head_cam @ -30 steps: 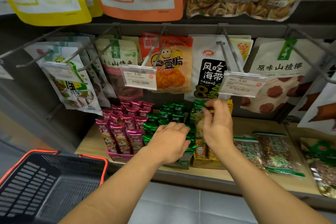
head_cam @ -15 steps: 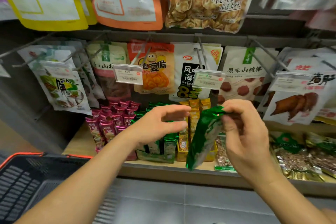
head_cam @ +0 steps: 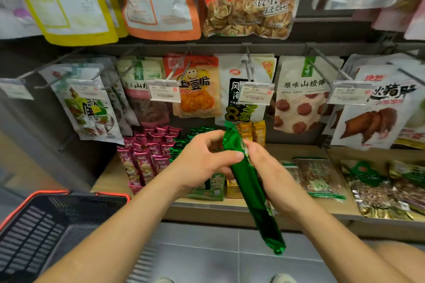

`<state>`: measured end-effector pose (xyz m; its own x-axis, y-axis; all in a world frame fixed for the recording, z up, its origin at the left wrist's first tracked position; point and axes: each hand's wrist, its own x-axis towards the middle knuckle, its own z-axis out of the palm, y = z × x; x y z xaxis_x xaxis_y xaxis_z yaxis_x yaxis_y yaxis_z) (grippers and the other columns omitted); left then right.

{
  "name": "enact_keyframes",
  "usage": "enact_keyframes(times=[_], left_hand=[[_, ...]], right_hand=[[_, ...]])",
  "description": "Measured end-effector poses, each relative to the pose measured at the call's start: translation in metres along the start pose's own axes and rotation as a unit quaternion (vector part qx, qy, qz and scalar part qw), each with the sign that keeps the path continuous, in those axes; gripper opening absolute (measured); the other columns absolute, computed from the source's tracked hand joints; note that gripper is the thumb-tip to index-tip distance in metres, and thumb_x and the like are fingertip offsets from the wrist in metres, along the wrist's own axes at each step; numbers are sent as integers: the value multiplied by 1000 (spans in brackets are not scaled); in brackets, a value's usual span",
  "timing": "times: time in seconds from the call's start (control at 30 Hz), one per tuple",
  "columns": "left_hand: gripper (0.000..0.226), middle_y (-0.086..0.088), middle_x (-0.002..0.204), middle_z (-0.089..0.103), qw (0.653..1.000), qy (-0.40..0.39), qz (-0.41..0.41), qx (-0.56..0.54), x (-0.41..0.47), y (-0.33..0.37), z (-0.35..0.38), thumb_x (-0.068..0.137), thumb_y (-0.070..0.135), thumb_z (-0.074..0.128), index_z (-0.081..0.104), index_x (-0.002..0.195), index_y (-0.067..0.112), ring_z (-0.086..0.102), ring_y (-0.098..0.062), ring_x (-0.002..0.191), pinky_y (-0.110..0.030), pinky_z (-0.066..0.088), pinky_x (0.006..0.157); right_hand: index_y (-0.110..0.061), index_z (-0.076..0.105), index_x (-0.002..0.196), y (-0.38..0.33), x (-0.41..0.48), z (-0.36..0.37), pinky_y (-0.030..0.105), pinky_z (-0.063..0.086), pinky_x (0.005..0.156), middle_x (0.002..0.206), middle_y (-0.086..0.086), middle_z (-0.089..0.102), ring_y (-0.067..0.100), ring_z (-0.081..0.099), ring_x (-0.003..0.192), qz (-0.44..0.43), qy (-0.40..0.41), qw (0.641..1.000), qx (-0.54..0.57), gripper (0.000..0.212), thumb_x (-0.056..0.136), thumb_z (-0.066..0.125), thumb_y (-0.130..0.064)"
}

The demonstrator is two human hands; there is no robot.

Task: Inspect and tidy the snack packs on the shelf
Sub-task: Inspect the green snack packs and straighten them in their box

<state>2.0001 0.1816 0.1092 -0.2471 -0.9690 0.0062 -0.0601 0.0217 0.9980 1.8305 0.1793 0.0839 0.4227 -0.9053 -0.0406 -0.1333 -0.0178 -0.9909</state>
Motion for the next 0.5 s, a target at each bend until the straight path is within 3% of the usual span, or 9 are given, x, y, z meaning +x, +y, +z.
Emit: enact_keyframes(times=[0.07,0.13,0.2,0.27,0.4,0.5], left_hand=[[18,-2,84,71,1000,13,9,-4,1,-1,-2,69,28,74,71,86,23,69,-23,82,-42,57,70],[15,-2,83,68,1000,15,17,-4,2,-1,-3,68,33,72,71,81,25,65,-24,83,-51,54,76],[16,1,83,68,999,34,23,-18,3,0,-4,68,38,72,72,80,27,61,-19,82,-40,51,71],[19,1,83,68,996,74,30,-49,4,2,-9,65,41,74,74,77,26,57,-17,79,-28,45,65],[12,-3,77,68,986,139,31,-89,8,1,-14,75,32,70,75,75,22,60,-13,71,-22,46,57],[24,2,71,67,970,199,36,-137,13,2,-27,90,20,61,74,71,24,62,-8,66,-18,48,55]], right_hand=[[-26,53,124,-1,-3,5,33,59,74,92,7,73,18,71,81,3,-62,997,35,59,87,31,-66],[-27,57,109,-4,-3,7,32,55,57,71,8,66,20,64,61,-4,-59,997,49,55,86,32,-71],[-37,60,91,-4,-1,6,30,49,50,65,6,62,18,58,54,-11,-41,998,35,47,82,34,-75],[-41,59,77,-4,1,4,28,46,49,63,5,60,17,56,51,-15,-53,998,10,44,81,33,-76],[-26,59,87,0,2,4,26,45,49,62,0,58,14,54,52,-12,-75,997,-11,54,88,31,-73],[-27,55,82,11,0,7,33,42,61,70,-9,55,3,50,62,-54,-79,979,-182,55,87,29,-75]])
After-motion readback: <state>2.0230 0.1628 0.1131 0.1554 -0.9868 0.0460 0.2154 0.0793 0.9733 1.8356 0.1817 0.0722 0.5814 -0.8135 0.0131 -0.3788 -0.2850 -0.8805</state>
